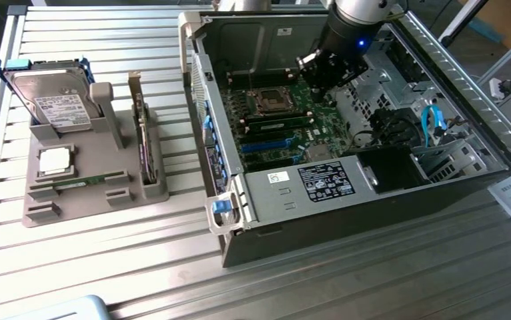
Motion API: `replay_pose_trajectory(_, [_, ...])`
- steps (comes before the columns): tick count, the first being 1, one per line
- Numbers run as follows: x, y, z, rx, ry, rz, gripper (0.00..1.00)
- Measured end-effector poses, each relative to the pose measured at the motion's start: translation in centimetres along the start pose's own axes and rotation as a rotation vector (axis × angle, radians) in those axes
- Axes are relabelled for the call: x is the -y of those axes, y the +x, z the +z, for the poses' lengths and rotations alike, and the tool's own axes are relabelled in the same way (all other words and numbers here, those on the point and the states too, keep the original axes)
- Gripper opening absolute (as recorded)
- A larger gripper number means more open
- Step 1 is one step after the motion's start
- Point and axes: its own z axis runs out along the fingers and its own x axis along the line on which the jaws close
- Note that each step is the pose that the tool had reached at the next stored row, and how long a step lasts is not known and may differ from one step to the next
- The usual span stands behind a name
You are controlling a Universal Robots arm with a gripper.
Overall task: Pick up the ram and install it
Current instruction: 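Press down the ram until it locks into place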
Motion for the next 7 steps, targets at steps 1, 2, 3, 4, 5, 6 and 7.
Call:
replay_pose_trajectory(1, [0.0, 0.0, 0.0, -0.0001, 0.0001, 0.008, 0.1])
replay_pose_trajectory(2, [0.0, 0.0, 0.0, -0.0001, 0.0001, 0.008, 0.1])
replay_pose_trajectory(3, [0.0, 0.0, 0.0, -0.0001, 0.0, 0.008, 0.1])
replay_pose_trajectory(4, [0.0, 0.0, 0.0, -0.0001, 0.0001, 0.008, 0.1])
replay_pose_trajectory(5, [0.0, 0.0, 0.0, -0.0001, 0.0001, 0.008, 0.1])
replay_pose_trajectory(6, [0.0, 0.0, 0.0, -0.0001, 0.0, 0.008, 0.1])
replay_pose_trajectory(7, [0.0, 0.0, 0.0, -0.0001, 0.0001, 0.008, 0.1])
